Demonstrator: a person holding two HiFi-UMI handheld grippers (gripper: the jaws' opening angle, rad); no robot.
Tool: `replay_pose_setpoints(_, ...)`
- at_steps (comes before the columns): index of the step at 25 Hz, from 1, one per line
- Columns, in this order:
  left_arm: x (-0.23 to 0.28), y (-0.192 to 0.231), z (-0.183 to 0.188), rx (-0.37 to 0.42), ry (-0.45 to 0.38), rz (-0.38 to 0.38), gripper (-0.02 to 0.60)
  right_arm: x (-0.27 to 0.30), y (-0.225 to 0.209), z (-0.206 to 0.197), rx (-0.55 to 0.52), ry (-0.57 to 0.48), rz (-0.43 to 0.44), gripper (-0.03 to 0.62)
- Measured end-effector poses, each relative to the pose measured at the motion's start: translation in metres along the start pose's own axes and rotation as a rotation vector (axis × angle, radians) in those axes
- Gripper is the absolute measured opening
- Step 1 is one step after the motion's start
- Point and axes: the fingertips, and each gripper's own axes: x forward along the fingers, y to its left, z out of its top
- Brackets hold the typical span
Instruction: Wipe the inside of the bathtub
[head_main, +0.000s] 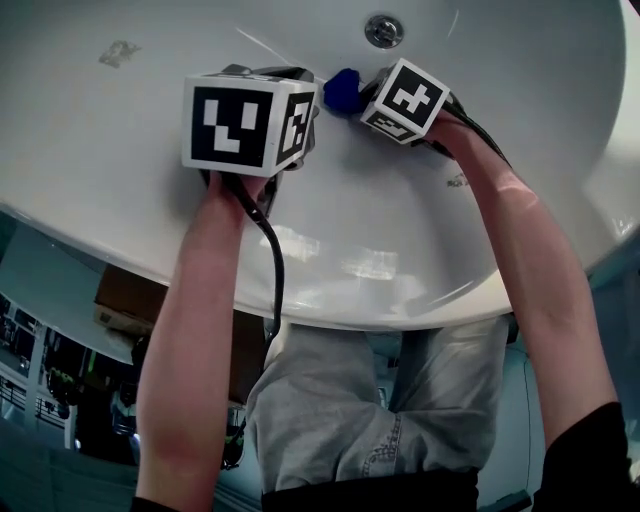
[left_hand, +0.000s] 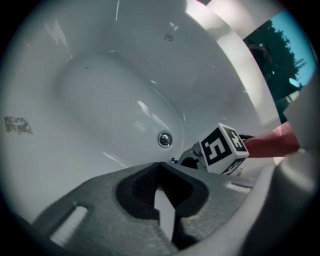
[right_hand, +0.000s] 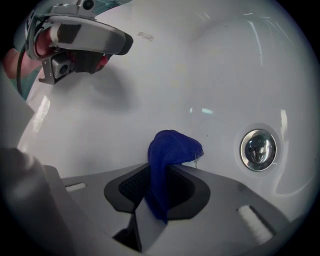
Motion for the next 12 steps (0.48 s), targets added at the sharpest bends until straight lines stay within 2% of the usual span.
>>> replay_pose_setpoints(7,-0.008,-0.001,-0.004,0.0,0.002,0.012,0.005,-0.007,0.032,0.003,-0.045,-0.001,0.06,0.101)
replay_pose_setpoints(12,-0.018,0.0,-0.008,0.034,0.022,0.03,0.005,-0.017,0.057,0.006,-0.078,-0.018,0.098,0.101)
